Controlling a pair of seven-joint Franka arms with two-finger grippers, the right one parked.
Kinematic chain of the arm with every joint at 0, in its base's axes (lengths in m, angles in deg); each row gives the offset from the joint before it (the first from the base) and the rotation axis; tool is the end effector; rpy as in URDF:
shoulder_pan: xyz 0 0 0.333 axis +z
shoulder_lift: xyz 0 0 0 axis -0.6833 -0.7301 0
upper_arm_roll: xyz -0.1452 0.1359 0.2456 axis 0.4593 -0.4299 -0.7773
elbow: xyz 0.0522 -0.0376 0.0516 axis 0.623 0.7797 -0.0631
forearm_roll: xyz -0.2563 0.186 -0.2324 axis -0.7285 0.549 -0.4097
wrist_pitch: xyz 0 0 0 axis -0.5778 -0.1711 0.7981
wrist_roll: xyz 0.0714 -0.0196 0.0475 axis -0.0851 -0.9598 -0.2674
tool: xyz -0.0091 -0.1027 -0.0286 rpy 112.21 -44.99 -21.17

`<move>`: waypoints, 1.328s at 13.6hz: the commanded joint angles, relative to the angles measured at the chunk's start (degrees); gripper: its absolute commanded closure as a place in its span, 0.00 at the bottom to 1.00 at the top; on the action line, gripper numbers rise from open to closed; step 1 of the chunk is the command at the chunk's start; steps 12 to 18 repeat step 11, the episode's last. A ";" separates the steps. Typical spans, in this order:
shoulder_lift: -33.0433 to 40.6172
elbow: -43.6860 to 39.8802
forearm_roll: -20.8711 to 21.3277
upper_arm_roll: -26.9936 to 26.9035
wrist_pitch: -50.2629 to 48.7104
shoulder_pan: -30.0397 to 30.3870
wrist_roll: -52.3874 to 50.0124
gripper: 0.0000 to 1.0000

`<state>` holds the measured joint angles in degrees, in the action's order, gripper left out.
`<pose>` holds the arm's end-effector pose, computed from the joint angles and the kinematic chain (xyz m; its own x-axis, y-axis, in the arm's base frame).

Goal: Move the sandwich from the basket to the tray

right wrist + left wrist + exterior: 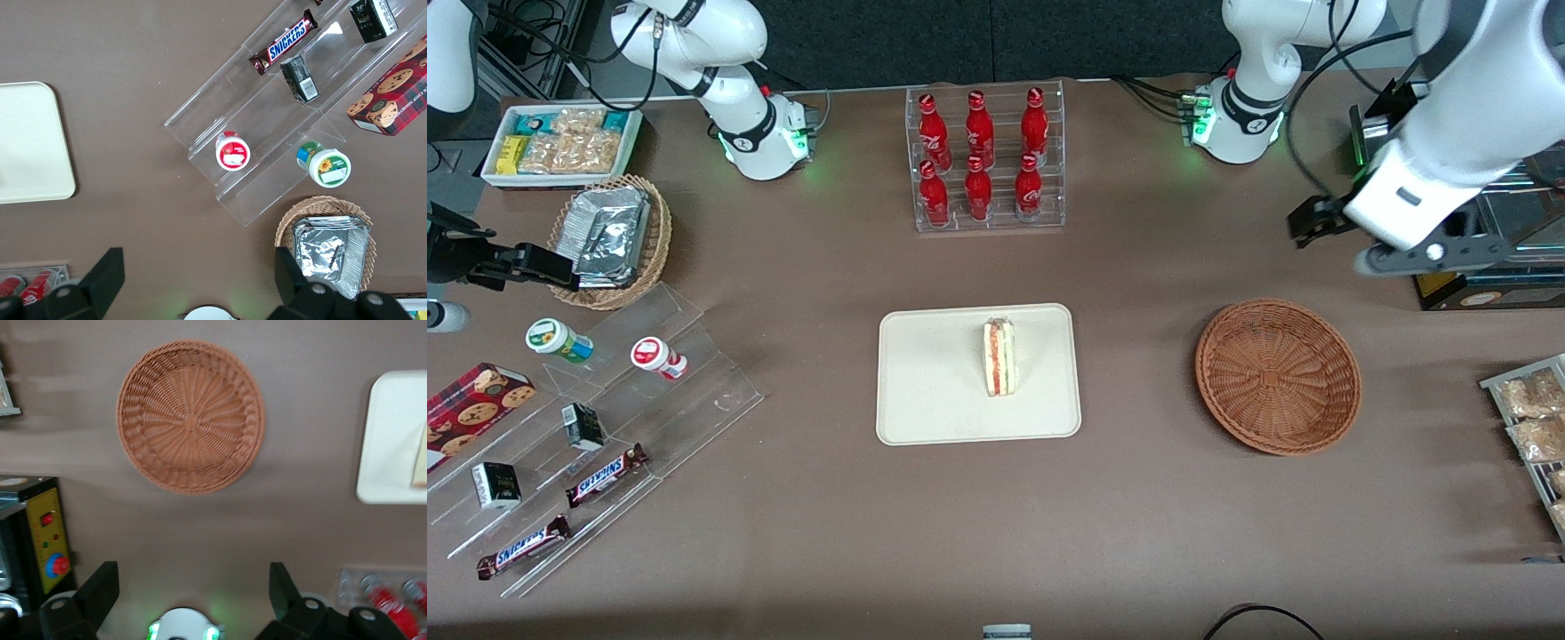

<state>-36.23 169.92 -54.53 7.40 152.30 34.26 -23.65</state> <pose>0.5165 -0.0908 0.6042 0.9902 0.0080 -0.1394 -0.0021 -0.9974 -0.0722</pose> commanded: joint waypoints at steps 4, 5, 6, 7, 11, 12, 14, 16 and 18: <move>8.05 7.25 -0.51 -2.17 0.56 4.89 9.37 0.01; 9.80 8.99 -0.25 -2.17 1.08 4.89 10.35 0.01; 11.21 11.01 -0.25 -2.17 2.39 4.89 10.36 0.01; 11.22 11.12 -0.33 -2.17 2.93 4.89 10.19 0.01; 4.03 2.88 -2.08 -2.17 0.05 5.15 10.98 0.01; 4.03 2.88 -2.08 -2.17 0.05 5.15 10.98 0.01; 4.03 2.88 -2.08 -2.17 0.05 5.15 10.98 0.01; 4.03 2.88 -2.08 -2.17 0.05 5.15 10.98 0.01; 4.03 2.88 -2.08 -2.17 0.05 5.15 10.98 0.01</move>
